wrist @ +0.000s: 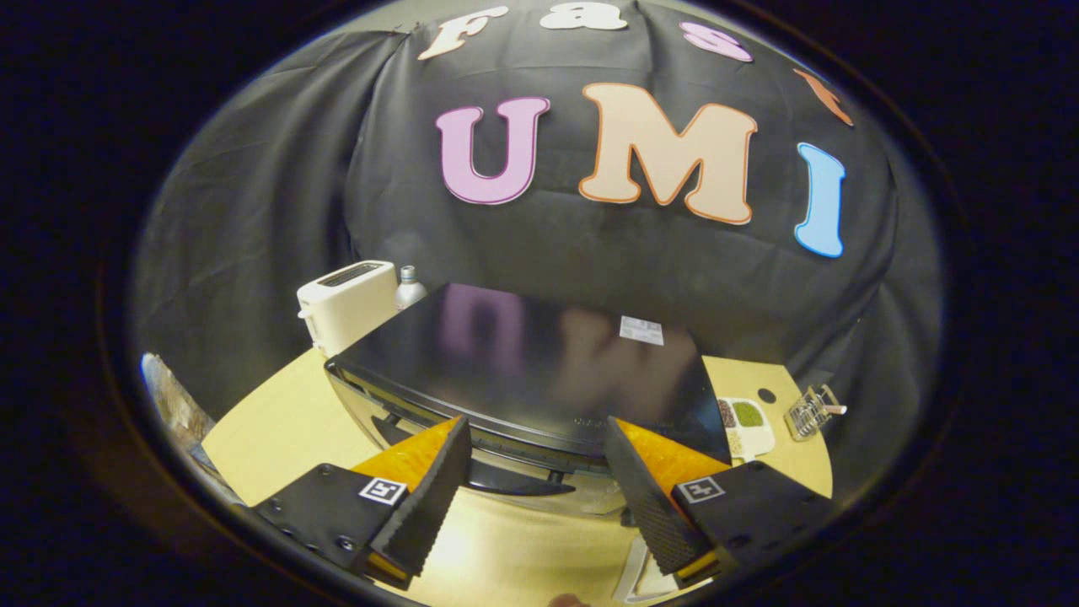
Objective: Open the toaster oven, put the food inside, and close the toaster oven door.
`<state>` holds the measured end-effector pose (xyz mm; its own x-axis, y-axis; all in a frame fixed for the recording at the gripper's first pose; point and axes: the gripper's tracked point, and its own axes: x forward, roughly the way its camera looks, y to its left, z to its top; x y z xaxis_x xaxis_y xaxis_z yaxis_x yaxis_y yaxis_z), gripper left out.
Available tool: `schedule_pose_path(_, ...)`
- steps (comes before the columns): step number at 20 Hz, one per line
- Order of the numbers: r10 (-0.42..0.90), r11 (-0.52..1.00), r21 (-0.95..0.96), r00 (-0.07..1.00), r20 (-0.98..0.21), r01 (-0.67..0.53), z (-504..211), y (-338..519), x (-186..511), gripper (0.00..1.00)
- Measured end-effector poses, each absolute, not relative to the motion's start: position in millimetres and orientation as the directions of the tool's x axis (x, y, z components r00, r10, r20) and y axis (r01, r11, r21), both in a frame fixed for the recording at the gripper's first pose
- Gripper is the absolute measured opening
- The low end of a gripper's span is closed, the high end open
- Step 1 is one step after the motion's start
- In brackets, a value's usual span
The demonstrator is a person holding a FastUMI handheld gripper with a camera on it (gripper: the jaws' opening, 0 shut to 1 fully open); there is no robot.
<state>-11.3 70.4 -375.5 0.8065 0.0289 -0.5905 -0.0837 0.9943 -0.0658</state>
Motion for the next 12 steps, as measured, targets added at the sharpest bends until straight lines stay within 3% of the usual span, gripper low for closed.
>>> schedule_pose_path(12, 0.103, 0.995, 0.075, 0.748, -0.655, -0.071, -391.6, 77.3, -61.6, 1.0)
